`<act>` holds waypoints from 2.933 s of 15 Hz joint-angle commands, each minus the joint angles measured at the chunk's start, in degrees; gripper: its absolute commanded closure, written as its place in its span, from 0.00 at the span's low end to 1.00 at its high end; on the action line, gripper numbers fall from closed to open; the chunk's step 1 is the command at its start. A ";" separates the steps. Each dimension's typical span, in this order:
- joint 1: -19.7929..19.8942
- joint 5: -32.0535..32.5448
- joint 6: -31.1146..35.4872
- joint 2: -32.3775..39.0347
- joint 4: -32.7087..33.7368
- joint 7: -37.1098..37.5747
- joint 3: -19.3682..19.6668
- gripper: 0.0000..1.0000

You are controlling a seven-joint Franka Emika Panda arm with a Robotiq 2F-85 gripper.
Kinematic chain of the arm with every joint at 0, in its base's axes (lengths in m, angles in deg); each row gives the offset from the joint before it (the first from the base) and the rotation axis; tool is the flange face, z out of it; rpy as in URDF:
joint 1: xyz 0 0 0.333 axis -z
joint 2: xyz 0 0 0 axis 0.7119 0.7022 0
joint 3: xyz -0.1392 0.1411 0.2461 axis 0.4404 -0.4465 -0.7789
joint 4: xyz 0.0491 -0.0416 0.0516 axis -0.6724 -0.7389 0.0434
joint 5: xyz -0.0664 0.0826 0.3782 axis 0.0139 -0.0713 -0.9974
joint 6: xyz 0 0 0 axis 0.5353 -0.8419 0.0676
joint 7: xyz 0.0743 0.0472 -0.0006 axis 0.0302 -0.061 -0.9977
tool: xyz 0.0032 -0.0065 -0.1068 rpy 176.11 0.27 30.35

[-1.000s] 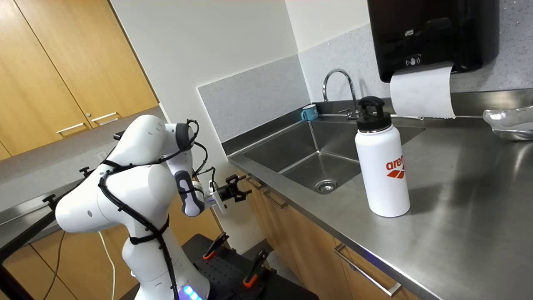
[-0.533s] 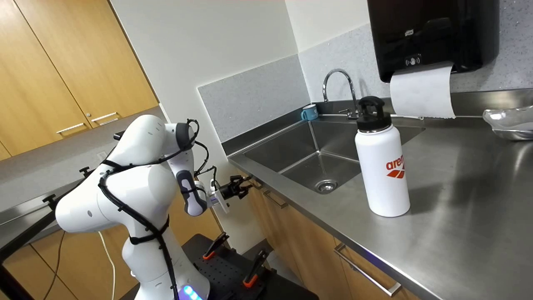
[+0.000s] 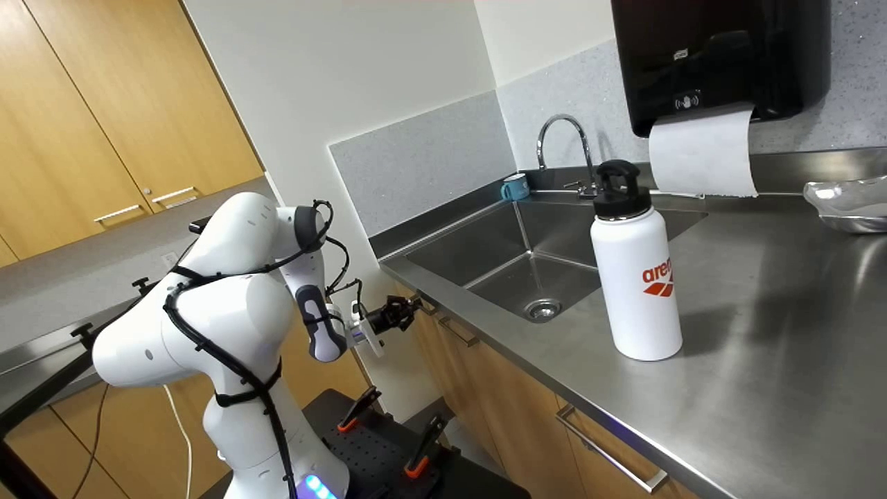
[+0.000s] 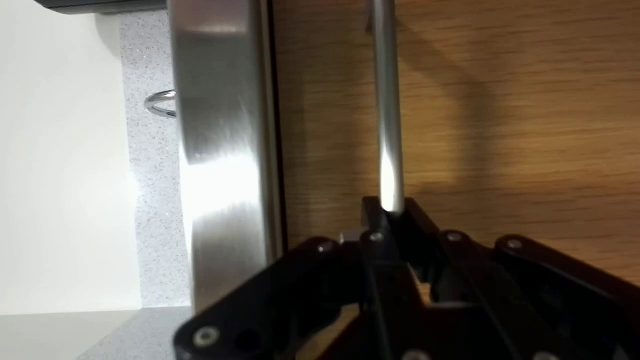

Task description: Open the left door of the cabinet.

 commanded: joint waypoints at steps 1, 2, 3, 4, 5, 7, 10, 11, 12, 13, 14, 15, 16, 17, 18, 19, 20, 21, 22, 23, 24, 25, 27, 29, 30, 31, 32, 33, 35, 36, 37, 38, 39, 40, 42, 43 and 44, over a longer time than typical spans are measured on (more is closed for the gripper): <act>0.02 0.78 -1.04 -2.18 -2.57 3.59 -1.67 0.97; -0.07 0.43 -0.91 -2.38 -2.80 3.95 -2.25 0.97; -0.29 0.12 -0.99 -2.34 -2.63 4.18 -2.84 0.97; -0.50 -0.39 -1.44 -2.25 -2.33 4.20 -3.39 0.97; -0.73 -0.82 -1.82 -2.14 -2.01 3.98 -3.92 0.97; -1.65 -2.16 -3.23 -1.23 -0.17 2.36 -5.06 0.97; -3.10 -4.38 -4.40 -0.13 2.66 1.10 -6.68 0.97; -3.78 -5.35 -5.11 0.13 3.55 0.87 -7.03 0.97; -4.40 -6.25 -5.26 0.46 4.55 0.74 -7.41 0.97; -5.20 -7.09 -5.46 0.68 5.39 0.46 -7.51 0.97; -6.10 -8.15 -5.79 1.15 6.66 0.14 -7.55 0.97; -7.02 -9.19 -5.92 1.57 7.85 -0.43 -7.48 0.97; -8.07 -10.21 -6.13 1.99 9.12 -0.98 -7.24 0.97; -9.04 -12.01 -6.81 2.54 10.79 -1.65 -7.18 0.97; -10.54 -13.05 -7.44 3.30 12.74 -2.21 -6.75 0.97; -11.71 -14.17 -7.70 3.89 14.55 -3.04 -6.50 0.97; -13.16 -15.42 -8.14 4.75 16.76 -3.69 -6.16 0.97; -14.52 -16.44 -8.33 5.49 18.81 -4.46 -5.78 0.97; -15.99 -17.60 -8.65 6.36 21.16 -5.12 -5.29 0.97; -17.40 -18.55 -8.66 7.07 23.27 -6.05 -4.76 0.97; -18.81 -19.57 -8.46 7.89 25.56 -6.77 -4.18 0.97; -20.26 -20.59 -8.50 8.66 27.77 -7.57 -3.49 0.97; -22.81 -22.47 -8.37 10.27 32.23 -9.32 -1.98 0.97; -24.60 -24.45 -8.13 11.27 35.33 -10.77 -0.32 0.61; -25.19 -25.52 -7.92 11.19 35.89 -10.50 0.49 0.60; -25.63 -26.01 -7.29 10.89 36.07 -10.33 1.31 0.56; -25.97 -26.29 -6.02 10.39 35.95 -10.18 2.01 0.49; -26.16 -26.39 -4.60 9.51 35.14 -10.05 2.55 0.41; -24.43 -23.79 -2.43 6.94 31.99 -8.72 -0.03 0.25; -23.93 -23.45 -0.42 5.15 29.72 -8.12 -0.57 0.19; -23.69 -23.31 1.25 3.96 28.40 -8.19 -0.88 0.10; -23.12 -22.89 4.58 1.98 25.90 -7.80 -1.44 0.03; -22.74 -22.64 7.05 0.54 24.06 -7.57 -1.82 0.00; -22.20 -22.61 9.30 -0.98 22.07 -7.64 -2.36 0.00; -20.78 -22.25 13.94 -4.47 17.01 -8.09 -3.38 0.00; -21.57 -24.03 17.03 -6.13 15.17 -9.00 -1.30 0.00; -20.95 -23.65 19.60 -7.71 12.83 -9.35 -1.37 0.00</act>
